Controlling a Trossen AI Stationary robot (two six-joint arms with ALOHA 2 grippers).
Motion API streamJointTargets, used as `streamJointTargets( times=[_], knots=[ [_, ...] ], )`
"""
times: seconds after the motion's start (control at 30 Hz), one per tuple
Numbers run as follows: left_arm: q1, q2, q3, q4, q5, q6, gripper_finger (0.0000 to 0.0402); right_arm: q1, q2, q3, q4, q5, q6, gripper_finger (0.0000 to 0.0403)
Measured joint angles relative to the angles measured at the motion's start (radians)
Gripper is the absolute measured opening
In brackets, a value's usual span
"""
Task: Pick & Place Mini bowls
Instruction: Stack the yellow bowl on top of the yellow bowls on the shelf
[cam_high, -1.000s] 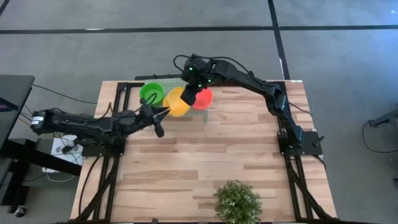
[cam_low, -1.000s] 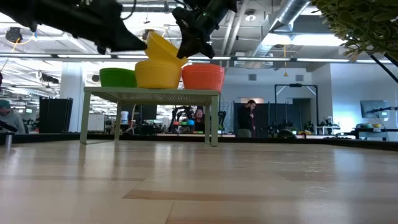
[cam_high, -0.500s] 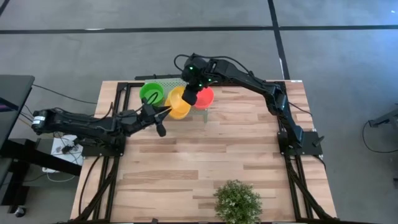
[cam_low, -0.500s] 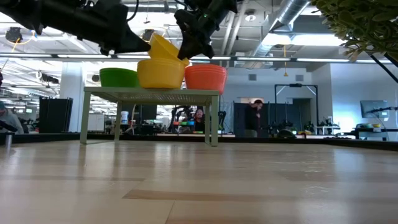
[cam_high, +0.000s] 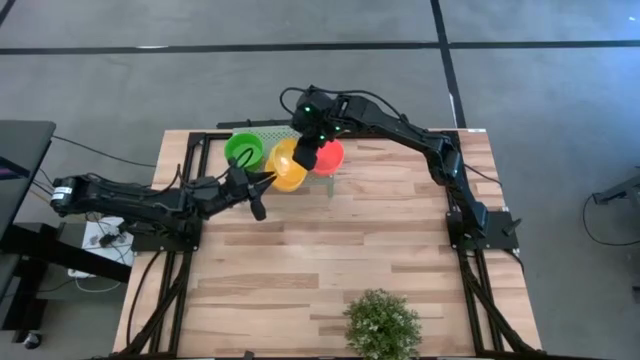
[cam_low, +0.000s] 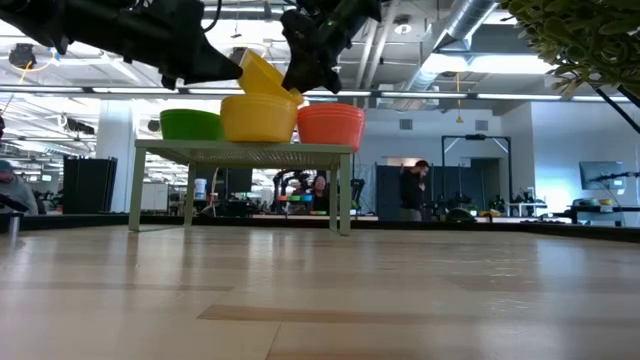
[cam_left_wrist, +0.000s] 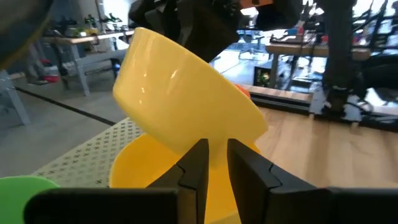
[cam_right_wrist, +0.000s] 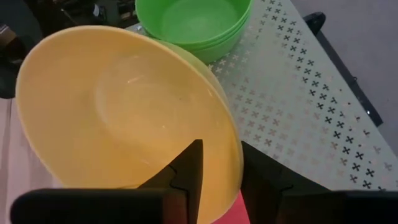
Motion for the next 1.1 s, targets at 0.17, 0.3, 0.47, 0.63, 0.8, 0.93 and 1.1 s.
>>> streamJointTargets(
  times=[0.17,0.3,0.47,0.63,0.8,0.93,1.1],
  knots=[
    [0.000,0.000,0.000,0.001,0.058,-0.032,0.0062,0.001,0.000,-0.001,-0.013,-0.007,0.000,0.0088],
    [0.000,0.000,0.000,0.000,0.090,-0.033,0.0062,0.003,-0.001,-0.001,-0.012,-0.007,-0.001,0.0088],
    [0.001,0.000,0.000,0.000,0.142,-0.031,0.0062,0.005,-0.001,-0.001,-0.009,-0.014,-0.069,0.0088],
    [0.001,0.000,0.000,-0.002,0.146,-0.031,0.0062,0.010,-0.001,-0.001,-0.007,-0.013,-0.123,0.0088],
    [0.000,0.000,0.000,-0.044,0.148,-0.062,0.0062,0.015,-0.002,-0.001,-0.007,-0.010,-0.130,0.0088],
    [0.000,0.001,0.000,-0.068,0.145,-0.065,0.0062,0.016,-0.002,-0.001,-0.007,-0.010,-0.131,0.0102],
    [0.001,-0.007,0.000,-0.063,0.142,-0.059,0.0062,0.018,-0.002,-0.001,-0.005,0.000,-0.132,0.0138]
  ],
)
